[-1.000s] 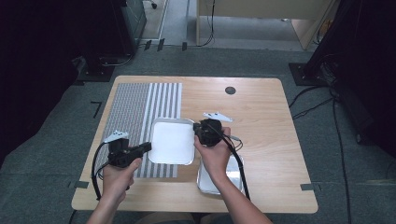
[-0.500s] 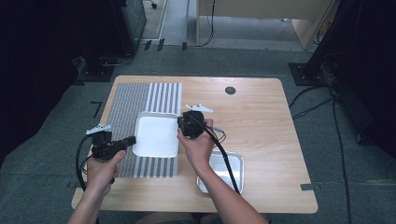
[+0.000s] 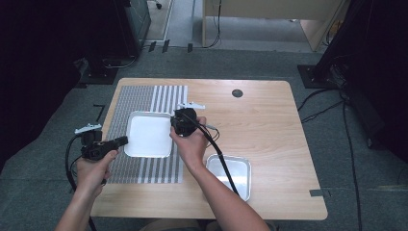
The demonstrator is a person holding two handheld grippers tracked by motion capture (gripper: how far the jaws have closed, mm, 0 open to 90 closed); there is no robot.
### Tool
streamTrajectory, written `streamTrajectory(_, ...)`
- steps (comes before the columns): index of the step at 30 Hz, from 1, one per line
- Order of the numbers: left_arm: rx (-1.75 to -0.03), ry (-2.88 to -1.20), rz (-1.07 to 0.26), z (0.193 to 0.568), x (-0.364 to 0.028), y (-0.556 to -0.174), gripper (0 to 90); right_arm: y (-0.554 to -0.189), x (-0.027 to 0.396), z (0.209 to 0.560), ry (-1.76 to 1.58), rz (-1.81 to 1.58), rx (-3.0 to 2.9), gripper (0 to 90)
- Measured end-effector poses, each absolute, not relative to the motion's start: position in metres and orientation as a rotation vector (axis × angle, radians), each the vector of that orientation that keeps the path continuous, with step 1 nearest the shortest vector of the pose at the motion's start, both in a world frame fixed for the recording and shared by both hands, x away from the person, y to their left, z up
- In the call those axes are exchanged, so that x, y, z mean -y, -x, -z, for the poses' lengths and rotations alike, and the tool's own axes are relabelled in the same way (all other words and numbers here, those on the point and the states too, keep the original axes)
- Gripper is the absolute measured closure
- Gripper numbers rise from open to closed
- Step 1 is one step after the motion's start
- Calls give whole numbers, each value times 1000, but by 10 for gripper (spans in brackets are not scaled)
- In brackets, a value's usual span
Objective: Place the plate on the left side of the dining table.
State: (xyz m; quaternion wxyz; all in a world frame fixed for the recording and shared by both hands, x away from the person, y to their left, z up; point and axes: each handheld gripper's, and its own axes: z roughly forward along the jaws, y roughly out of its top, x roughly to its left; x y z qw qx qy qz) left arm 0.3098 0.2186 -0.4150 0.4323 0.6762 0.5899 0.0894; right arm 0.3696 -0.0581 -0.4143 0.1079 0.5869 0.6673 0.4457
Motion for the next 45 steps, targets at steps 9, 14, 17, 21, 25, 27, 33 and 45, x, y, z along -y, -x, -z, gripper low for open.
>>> streamTrajectory(9,-1525,-1676,-204,424,-233,-330,889,-390,38,420,-1720,-1275,-1987,885)
streamTrajectory(14,-1556,-1677,-200,430,-238,-345,892,-404,31,427,-1745,-1261,-1992,885)
streamTrajectory(17,-1580,-1681,-189,436,-240,-355,894,-413,27,433,-1763,-1251,-1983,885)
streamTrajectory(21,-1612,-1687,-200,443,-242,-368,898,-426,24,443,-1836,-1253,-1973,884)
streamTrajectory(25,-1634,-1693,-196,451,-243,-381,898,-438,20,454,-1873,-1241,-1964,883)
streamTrajectory(27,-1653,-1692,-196,456,-242,-386,897,-445,17,461,-1909,-1226,-1951,880)
streamTrajectory(33,-1690,-1699,-217,465,-243,-401,900,-458,8,474,-1935,-1186,-1930,879)
streamTrajectory(45,-1741,-1686,-210,484,-240,-423,899,-474,5,494,-1967,-1193,-1864,879)
